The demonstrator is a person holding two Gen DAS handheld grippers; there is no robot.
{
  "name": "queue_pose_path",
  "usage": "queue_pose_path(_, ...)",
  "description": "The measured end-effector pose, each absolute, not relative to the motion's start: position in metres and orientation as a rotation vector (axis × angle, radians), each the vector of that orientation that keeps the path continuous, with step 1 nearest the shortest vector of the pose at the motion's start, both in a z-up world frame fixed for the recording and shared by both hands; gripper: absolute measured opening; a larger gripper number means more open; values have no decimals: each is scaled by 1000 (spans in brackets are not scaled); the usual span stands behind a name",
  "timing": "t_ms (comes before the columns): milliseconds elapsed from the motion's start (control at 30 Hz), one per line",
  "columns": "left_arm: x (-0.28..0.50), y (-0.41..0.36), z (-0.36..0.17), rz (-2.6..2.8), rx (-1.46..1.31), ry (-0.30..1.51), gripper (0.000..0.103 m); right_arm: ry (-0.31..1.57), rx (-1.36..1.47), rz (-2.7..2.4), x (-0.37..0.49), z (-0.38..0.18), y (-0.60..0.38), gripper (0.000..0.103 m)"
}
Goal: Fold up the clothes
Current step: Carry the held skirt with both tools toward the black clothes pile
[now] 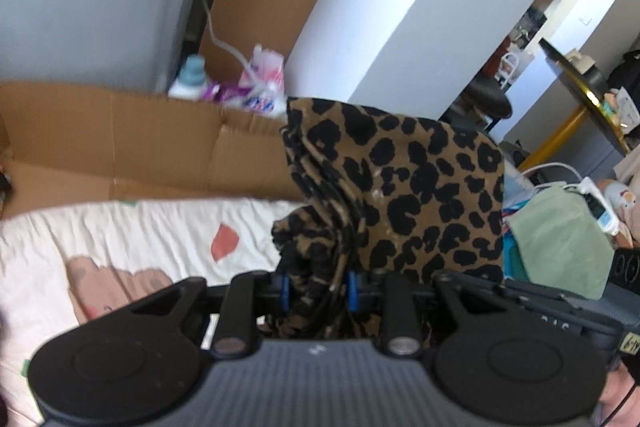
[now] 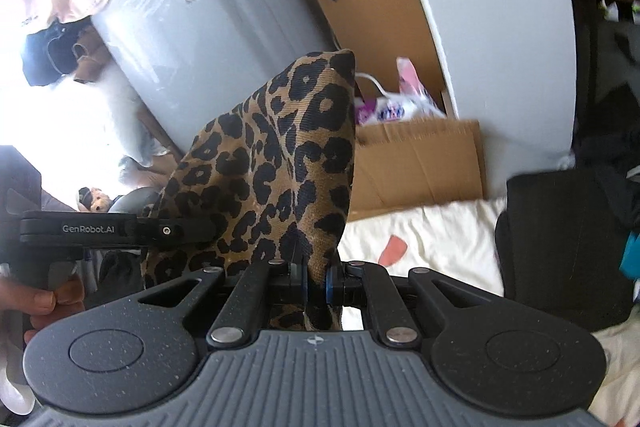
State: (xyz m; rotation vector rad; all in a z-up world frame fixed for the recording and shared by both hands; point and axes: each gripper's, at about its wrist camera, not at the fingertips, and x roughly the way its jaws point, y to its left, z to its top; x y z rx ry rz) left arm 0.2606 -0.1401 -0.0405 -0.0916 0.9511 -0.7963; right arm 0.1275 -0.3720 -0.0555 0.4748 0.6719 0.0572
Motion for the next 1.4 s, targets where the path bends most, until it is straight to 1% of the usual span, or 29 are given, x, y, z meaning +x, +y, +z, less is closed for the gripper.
queue_pose_path(200, 245, -142, 3, -790, -91, 890, 27, 632, 436, 41, 115, -6, -366, 6)
queue_pose_path(433, 222, -144, 32, -797, -142, 848, 27, 577, 387, 23, 91, 46, -369, 6)
queue_pose_path(800, 188, -146, 81, -790, -153, 759, 27, 503, 322, 15, 63, 103, -370, 6)
queue_pose_path(1167, 159, -157, 103, -797, -145, 706, 27, 456, 287, 10, 27, 130, -378, 6)
queue_pose_path(1400, 148, -172, 98, -812, -145, 705, 27, 448, 279, -9, 10, 129, -391, 6)
